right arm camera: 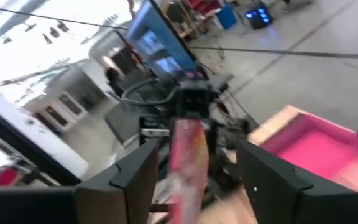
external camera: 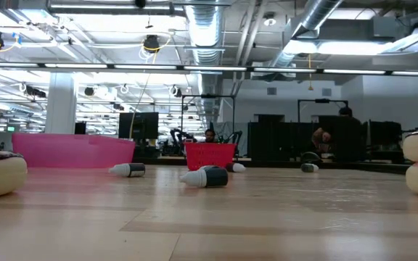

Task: Pick & Place Food Item
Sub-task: Put the red popcorn bag into the pink bin

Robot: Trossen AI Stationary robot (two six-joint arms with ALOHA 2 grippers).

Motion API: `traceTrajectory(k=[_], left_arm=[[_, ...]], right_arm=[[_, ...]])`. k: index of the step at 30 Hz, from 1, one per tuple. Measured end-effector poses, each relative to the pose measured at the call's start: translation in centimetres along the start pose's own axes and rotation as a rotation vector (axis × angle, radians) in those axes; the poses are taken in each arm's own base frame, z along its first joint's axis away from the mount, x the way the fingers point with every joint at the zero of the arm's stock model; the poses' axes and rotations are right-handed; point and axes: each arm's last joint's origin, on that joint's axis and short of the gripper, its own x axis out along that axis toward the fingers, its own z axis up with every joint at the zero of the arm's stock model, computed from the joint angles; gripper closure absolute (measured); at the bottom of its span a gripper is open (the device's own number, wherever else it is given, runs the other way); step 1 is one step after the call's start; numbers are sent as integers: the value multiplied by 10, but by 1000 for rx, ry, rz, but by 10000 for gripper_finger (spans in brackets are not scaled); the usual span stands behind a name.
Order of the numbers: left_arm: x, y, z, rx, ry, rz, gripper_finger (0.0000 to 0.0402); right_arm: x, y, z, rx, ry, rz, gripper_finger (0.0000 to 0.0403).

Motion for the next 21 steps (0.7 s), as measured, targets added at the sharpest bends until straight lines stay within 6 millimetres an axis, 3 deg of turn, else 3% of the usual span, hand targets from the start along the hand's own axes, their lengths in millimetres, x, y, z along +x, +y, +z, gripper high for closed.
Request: traceTrajectory(k=[7, 11, 15, 21], left_arm=[[-69, -4, -10, 25, 100, 488, 390], [-93, 2, -25, -13, 198, 734, 390], [-95, 14, -37, -15, 288, 978, 391], [-68, 31, -32, 102, 293, 1244, 391]], right_arm=[[-6, -14, -15, 1, 129, -192, 189], [-7, -19, -20, 15, 181, -243, 189], [-7, -23, -22, 28, 197, -279, 191], [-7, -29, -18, 38, 186, -307, 200]])
